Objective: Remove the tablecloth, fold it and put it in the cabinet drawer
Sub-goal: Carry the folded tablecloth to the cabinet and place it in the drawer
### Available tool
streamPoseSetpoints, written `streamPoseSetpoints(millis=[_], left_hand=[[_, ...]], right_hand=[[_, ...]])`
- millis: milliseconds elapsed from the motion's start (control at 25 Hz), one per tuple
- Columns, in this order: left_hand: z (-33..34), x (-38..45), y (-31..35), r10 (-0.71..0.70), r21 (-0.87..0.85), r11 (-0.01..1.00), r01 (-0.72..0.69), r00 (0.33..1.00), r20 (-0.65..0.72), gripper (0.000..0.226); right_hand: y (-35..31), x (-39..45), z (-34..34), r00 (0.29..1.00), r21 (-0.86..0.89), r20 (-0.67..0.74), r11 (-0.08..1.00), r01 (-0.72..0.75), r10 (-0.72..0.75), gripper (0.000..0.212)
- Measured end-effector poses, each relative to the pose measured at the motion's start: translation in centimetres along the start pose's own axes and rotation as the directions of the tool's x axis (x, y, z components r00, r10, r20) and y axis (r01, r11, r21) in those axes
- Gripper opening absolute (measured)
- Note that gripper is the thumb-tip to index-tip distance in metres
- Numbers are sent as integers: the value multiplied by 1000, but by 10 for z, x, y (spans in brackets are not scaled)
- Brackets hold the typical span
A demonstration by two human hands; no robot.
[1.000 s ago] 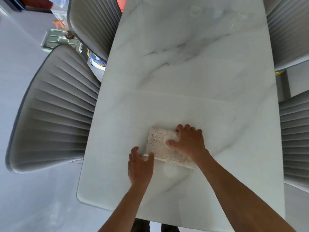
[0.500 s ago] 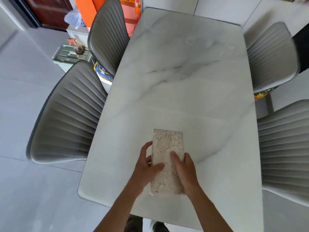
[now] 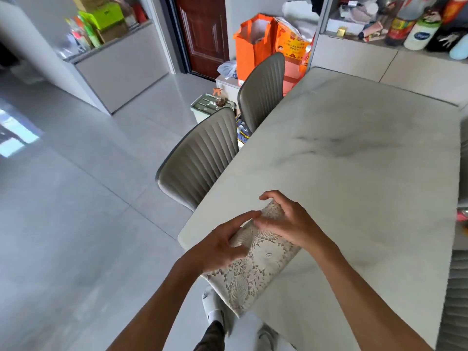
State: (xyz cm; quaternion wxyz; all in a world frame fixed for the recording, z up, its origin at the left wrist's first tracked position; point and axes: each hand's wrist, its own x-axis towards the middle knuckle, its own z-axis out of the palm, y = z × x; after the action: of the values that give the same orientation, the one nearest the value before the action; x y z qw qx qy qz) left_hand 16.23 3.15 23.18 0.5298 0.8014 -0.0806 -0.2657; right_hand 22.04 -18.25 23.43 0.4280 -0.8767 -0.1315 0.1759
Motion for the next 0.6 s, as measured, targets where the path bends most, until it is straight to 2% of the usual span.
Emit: streamPoseSetpoints(millis=[120,160,200,280,360,400,440,480,560,600], left_hand=[[-19,-51,-17,-30,163,986,47,994,-104,79],[-25,-69,-25,-88,196,973,124,979,-183,83],[-29,-88,-35,-146,159,967,200,944,-297,83],[-31,-124,-58,-224,-104,974,200,807,-546,72],[-25,-156,-83,-367,-448,894,23,613,-700,59],[-24,-173,-95,-458,-596,796,-101,542,-704,57],[-23,-192,-107,-538,-701,691,-180,519,-664,55],[-23,-211,-119,-588,-765,613,-199,532,-609,53],[-26,-249,-142,-616,-805,564,-185,555,-559,45],[-33,-269,-152,-625,-806,546,-228,530,-574,42]], right_hand=[[-19,4,39,993,-19,-64,995,95,-96,52],[-27,5,53,991,-19,-94,996,93,-94,49],[-37,6,68,990,-11,-112,997,81,-82,46],[-55,7,99,992,7,-123,999,42,-41,42],[-71,8,132,993,35,-120,999,4,0,39],[-82,10,150,992,48,-124,999,-13,18,38],[-93,12,168,991,66,-132,997,-27,35,38],[-105,13,188,988,86,-147,996,-38,51,37],[-134,14,233,980,118,-175,990,-78,98,34],[-151,13,260,976,137,-177,985,-101,125,33]])
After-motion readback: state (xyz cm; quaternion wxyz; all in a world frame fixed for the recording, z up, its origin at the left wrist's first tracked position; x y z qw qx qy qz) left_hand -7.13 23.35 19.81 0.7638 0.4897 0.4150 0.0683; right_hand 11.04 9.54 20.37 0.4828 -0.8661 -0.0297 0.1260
